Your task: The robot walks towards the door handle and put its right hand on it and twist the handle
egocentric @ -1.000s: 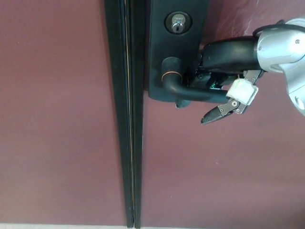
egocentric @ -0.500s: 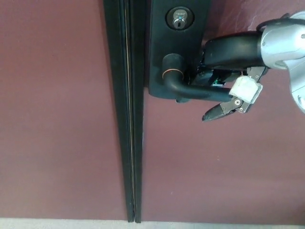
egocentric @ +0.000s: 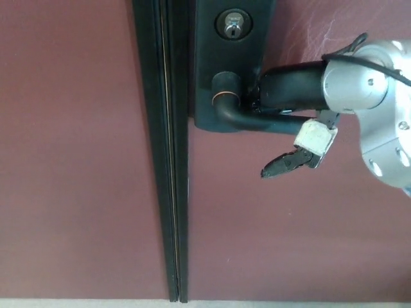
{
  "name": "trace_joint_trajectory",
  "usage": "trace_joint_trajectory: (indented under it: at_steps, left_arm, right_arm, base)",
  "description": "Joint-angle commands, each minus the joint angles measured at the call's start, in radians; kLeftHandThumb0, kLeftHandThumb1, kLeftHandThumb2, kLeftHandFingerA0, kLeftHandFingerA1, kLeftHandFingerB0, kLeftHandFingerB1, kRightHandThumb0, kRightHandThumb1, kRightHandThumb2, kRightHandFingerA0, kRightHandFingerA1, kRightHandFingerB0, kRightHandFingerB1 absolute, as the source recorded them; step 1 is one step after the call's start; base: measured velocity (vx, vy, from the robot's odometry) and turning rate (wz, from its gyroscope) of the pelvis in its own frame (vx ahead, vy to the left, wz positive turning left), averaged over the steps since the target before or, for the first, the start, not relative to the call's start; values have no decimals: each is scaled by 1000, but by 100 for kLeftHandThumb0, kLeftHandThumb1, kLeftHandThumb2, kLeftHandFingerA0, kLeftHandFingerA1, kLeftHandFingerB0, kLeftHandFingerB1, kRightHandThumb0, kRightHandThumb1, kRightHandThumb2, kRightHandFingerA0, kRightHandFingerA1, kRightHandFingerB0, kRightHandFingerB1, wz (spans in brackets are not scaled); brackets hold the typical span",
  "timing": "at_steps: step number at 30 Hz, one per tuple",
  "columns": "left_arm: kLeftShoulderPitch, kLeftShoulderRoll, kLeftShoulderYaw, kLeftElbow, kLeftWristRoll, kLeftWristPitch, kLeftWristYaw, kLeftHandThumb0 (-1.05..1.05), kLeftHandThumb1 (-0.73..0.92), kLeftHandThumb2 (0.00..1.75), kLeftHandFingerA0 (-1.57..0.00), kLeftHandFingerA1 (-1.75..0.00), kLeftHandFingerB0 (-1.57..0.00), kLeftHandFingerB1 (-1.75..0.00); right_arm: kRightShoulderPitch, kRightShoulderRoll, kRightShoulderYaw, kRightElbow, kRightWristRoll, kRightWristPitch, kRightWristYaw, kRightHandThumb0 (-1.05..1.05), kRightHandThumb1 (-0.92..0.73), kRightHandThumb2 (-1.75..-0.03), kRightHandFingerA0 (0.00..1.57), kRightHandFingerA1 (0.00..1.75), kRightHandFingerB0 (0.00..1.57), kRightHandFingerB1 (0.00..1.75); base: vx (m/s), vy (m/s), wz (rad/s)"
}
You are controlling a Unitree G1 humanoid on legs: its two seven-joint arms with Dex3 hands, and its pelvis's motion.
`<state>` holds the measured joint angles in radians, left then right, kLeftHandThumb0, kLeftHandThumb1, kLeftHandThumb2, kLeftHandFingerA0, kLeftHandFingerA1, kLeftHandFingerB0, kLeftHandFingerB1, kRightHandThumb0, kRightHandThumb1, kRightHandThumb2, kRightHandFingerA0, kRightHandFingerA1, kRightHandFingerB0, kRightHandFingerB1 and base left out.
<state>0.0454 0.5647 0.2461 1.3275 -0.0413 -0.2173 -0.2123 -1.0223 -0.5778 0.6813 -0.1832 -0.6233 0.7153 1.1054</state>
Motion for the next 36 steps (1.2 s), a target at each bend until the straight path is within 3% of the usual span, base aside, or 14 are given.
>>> trace_joint_trajectory:
  at_steps: [1,2,3,17,26,27,30,31,35,36]
  left_arm:
    - [18,1,0,2,8,6,-13,-16,39,65,-70,-85,-57,-69]
    - [17,1,0,2,9,8,-10,-17,39,65,-70,-85,-57,-68]
    - [16,1,1,2,8,8,-11,-17,39,64,-70,-85,-57,-68]
    - [25,-1,7,3,1,9,-22,-18,39,64,-69,-83,-56,-68]
    - [28,2,0,2,10,7,-19,-16,38,64,-71,-85,-57,-68]
    - [29,2,5,2,4,7,-27,-17,38,64,-71,-84,-57,-68]
    - [29,2,6,2,3,7,-28,-17,38,64,-71,-84,-57,-68]
    - [32,2,10,3,0,8,-33,-18,39,63,-70,-84,-56,-68]
    - [34,2,10,3,1,3,-35,-18,38,63,-70,-83,-56,-68]
    - [36,2,10,-1,0,1,-38,-18,38,63,-70,-83,-56,-68]
  right_arm:
    - [64,80,54,42,-330,63,-355,-71,-62,-61,0,1,0,0]
    - [66,83,55,49,-333,61,-364,-80,-52,-83,0,5,0,0]
    - [68,82,59,52,-343,58,-372,-84,-54,-85,0,4,0,0]
    - [50,64,52,15,-410,80,-313,-83,-54,-85,0,6,0,0]
    - [-25,33,-42,-38,-355,76,-246,-83,-54,-85,0,7,0,0]
    - [-38,21,-84,-48,-323,60,-257,-75,-50,-85,0,15,0,10]
    - [-37,21,-92,-49,-322,55,-257,-75,-50,-85,0,15,0,10]
    - [-58,21,-130,-33,-275,54,-249,-69,-61,-59,0,22,0,10]
    - [-83,32,-181,-8,-232,53,-222,-66,-59,-62,0,22,0,8]
    - [-116,39,-216,20,-184,65,-193,-72,-49,-85,0,18,0,14]
  base:
    - [0,0,0]
    - [0,0,0]
    - [0,0,0]
    - [0,0,0]
    - [0,0,0]
    - [0,0,0]
    - [0,0,0]
    - [0,0,0]
    - [0,0,0]
    - [0,0,0]
